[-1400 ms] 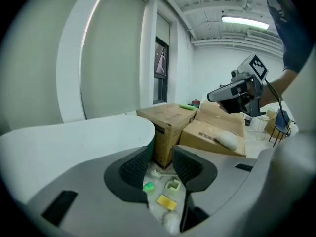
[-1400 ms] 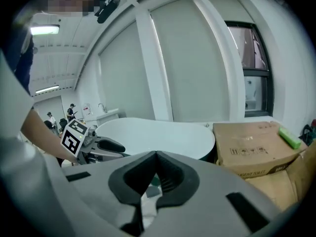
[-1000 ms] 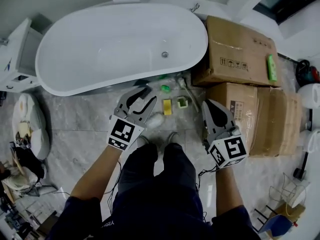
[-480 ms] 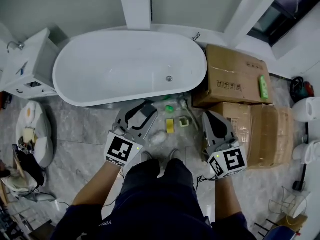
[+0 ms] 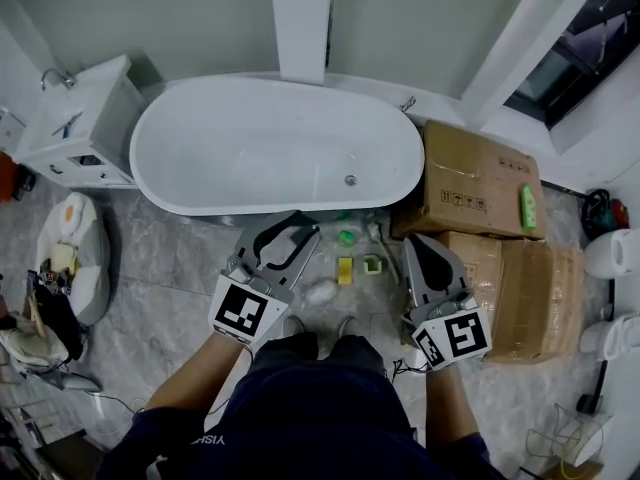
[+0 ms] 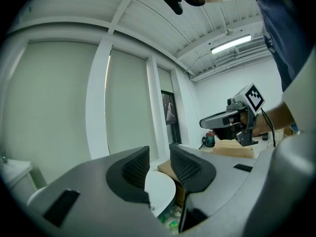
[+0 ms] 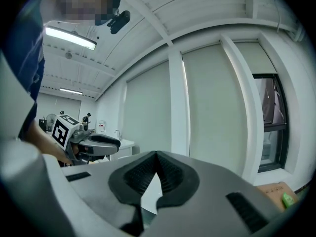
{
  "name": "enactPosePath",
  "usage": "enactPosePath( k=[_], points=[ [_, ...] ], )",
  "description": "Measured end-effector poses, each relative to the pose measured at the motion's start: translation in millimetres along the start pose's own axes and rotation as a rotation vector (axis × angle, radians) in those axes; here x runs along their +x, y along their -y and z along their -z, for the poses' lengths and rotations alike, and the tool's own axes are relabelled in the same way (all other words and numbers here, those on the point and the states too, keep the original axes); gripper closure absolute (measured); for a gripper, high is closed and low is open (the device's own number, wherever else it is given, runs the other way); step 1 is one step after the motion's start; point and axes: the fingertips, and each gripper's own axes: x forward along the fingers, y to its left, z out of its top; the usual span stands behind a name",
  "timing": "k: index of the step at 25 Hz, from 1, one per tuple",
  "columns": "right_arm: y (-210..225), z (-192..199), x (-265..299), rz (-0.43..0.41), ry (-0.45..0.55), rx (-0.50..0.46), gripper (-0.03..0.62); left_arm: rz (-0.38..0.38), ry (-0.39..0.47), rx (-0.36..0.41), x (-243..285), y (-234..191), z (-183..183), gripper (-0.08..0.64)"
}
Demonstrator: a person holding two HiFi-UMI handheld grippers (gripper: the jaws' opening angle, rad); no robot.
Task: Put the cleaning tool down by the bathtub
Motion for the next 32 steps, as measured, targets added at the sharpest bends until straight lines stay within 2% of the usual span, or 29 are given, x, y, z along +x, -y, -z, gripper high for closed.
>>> enactPosePath(
  k=[3,13,32],
  points=[
    [-7.2,-8.8,2.6,-0.026,0.013,0.001,0.588,-0.020,0.029,-0.006,-8.5,-2.8,-9.9,0.426],
    [-24.5,-19.8,15.3,-0.104,0.028,0.007,0.588,-0.038,0.042,-0.007,-12.8,-3.2,-19.7,0.502],
    [-15.5,-18.0,19.5,-0.116,0.016,0.034,0.589,-0.024,0.031,-0.029,-2.4,-3.3,-23.0,0.526]
  ],
)
